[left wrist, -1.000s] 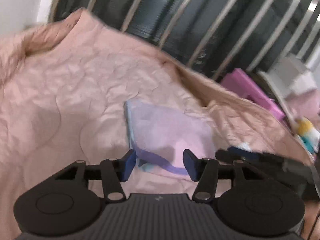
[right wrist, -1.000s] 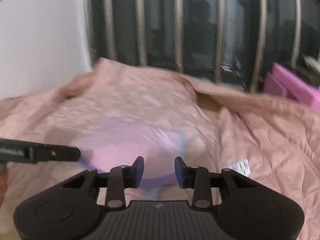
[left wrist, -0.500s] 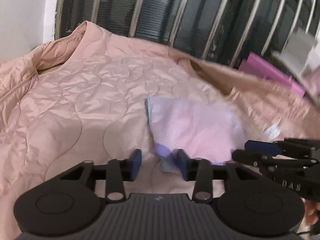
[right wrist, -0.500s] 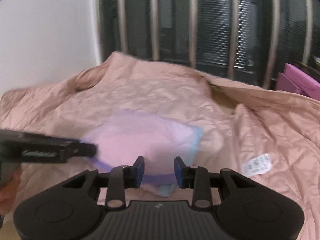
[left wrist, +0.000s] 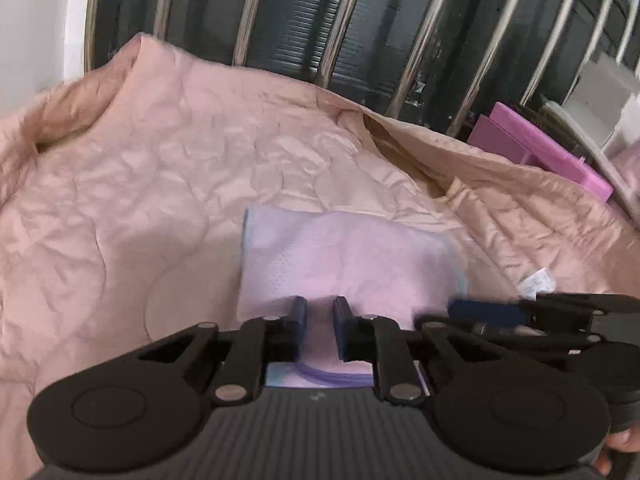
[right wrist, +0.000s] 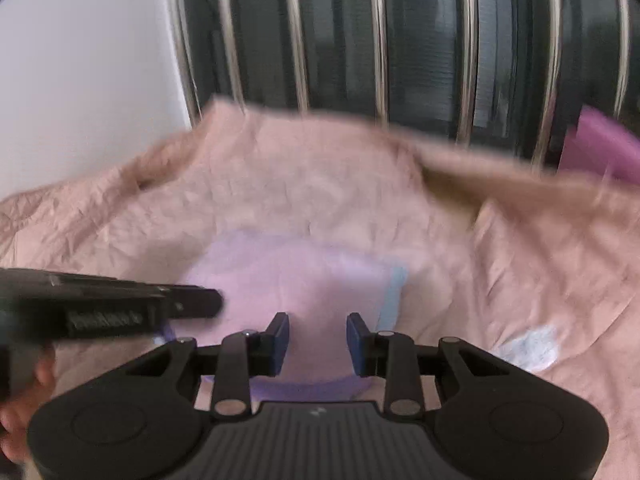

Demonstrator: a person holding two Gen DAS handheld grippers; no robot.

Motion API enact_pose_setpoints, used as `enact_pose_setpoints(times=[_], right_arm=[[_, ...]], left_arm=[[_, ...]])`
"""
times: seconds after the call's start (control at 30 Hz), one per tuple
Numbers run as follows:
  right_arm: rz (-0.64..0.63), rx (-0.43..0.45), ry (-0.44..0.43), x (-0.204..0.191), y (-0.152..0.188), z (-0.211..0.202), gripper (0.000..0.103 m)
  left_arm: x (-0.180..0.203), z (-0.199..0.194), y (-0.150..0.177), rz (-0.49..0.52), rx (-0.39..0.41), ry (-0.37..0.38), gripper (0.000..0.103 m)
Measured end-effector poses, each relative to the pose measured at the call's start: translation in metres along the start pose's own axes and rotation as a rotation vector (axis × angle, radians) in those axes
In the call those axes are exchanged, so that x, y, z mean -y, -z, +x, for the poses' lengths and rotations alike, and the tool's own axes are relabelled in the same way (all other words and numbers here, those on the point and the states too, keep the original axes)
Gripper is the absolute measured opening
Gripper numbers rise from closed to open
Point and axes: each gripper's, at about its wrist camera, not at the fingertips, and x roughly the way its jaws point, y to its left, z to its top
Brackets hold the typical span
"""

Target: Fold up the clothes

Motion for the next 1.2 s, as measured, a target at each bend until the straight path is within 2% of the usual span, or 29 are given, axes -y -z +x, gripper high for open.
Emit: enact_pose_setpoints(times=[0.03,0.13,0.2,0.3,0.37,0.43,0.5,0.6,0.67,0.8,0.9,1.0,1.1,1.2], right_arm=[[0.006,-0.041,0.004,0.003,0.002,0.007,0.03],[0.035,0.001,0.015,0.005,0.013,-0.016,0.031],[0.041,0.06,0.01,0.003,0.019,-0.046,0.033],[0.047,0.153,0.01,-0.007,0.029,-0.1,0.044],[0.037,0.2,0.017,-0.008,0.039,-0.136,0.052],[0.026,0.231,0.021,-0.013,0.047,-0.165,0.064],[-0.001,0.246,0.051,-0.019,0.061,-0.19,0.069],[0.005,0.255,0.085,-0.025,0.089,-0.223,0.075],[0.012,0.25,0.075,-0.035,0.111,-0.237,0.082],[-0.002,0.231,0.044,-0.068,0.156,-0.251,0.085],[-0.001,0.237,0.007,-0.093,0.184,-0.252,0.094],[0.033,0.234,-0.015,-0.114,0.202,-0.242,0.095],[0.105,0.215,0.034,-0.124,0.205,-0.22,0.095],[0.123,0.199,0.077,-0.131,0.206,-0.2,0.095]], left_arm=[[0.001,0.0,0.002,0.02,0.009,-0.013,0.017],[-0.013,-0.034,0.006,0.016,0.03,-0.008,0.023],[-0.02,-0.07,0.012,0.047,0.073,-0.035,0.037],[-0.026,-0.129,0.029,0.085,0.166,-0.106,0.056],[-0.031,-0.163,0.042,0.101,0.199,-0.139,0.059],[-0.037,-0.192,0.06,0.1,0.215,-0.167,0.063],[-0.042,-0.217,0.079,0.092,0.232,-0.193,0.079],[-0.043,-0.252,0.112,0.09,0.262,-0.218,0.096],[-0.044,-0.272,0.133,0.083,0.275,-0.206,0.101],[-0.045,-0.298,0.173,0.05,0.289,-0.183,0.103],[-0.041,-0.291,0.198,0.094,0.286,-0.209,0.103],[-0.042,-0.274,0.216,0.13,0.259,-0.24,0.103],[-0.048,-0.255,0.22,0.079,0.215,-0.24,0.103],[-0.059,-0.243,0.222,0.017,0.193,-0.223,0.103]])
